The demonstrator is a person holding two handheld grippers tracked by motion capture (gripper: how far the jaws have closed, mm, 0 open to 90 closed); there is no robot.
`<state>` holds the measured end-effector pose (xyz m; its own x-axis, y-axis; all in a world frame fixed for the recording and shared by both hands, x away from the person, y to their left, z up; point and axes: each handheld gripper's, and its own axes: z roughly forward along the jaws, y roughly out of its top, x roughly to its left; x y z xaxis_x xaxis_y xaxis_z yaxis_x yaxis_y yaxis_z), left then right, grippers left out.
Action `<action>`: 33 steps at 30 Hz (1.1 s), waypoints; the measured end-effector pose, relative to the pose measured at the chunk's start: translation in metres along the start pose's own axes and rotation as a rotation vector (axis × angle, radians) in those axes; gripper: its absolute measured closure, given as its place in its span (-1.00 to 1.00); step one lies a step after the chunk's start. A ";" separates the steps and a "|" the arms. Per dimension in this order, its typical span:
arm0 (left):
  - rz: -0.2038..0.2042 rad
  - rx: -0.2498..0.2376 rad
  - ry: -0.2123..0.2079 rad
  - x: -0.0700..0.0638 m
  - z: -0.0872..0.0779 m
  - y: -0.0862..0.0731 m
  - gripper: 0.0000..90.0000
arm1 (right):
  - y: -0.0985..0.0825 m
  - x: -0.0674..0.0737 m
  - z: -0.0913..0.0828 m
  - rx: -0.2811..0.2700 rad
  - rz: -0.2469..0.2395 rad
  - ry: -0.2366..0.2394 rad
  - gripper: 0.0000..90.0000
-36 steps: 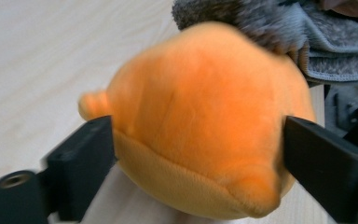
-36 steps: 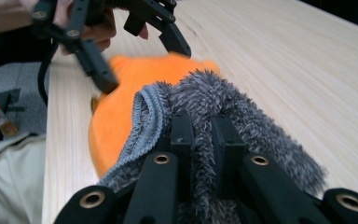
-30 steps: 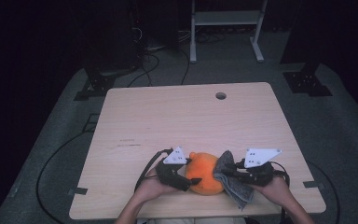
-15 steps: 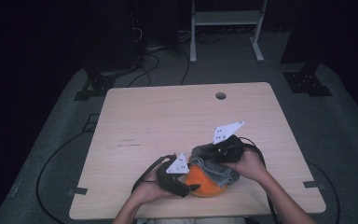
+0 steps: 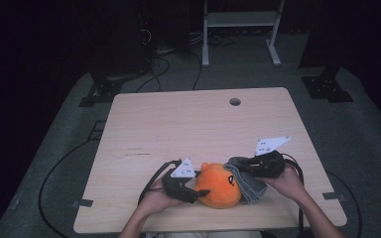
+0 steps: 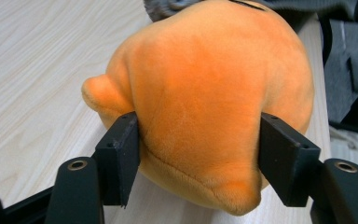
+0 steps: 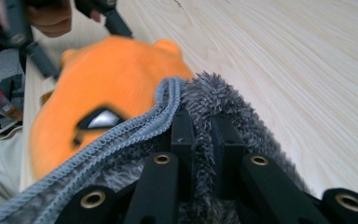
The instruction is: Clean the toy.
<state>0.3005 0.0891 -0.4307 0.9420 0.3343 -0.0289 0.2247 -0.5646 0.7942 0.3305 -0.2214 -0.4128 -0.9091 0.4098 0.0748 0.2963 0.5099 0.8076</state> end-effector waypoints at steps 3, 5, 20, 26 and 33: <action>-0.035 -0.014 0.004 0.003 -0.001 -0.001 -0.20 | -0.007 0.006 -0.009 -0.018 -0.008 -0.006 0.79; -0.048 -0.024 0.006 0.004 -0.001 -0.002 -0.19 | -0.010 0.012 -0.015 -0.025 -0.017 -0.001 0.79; -0.092 -0.092 0.071 0.008 -0.008 -0.001 -0.32 | 0.029 0.022 -0.008 -0.062 -0.109 0.014 0.79; -0.162 -0.040 -0.009 0.016 0.000 -0.007 -0.56 | 0.013 0.021 0.000 -0.026 -0.098 0.012 0.79; -0.023 -0.031 0.050 -0.006 0.001 0.010 -0.26 | 0.049 0.049 0.009 -0.010 -0.254 0.039 0.79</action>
<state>0.2977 0.0805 -0.4233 0.9230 0.3845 -0.0178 0.2378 -0.5331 0.8119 0.3030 -0.1689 -0.3747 -0.9647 0.2397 -0.1092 0.0538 0.5852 0.8091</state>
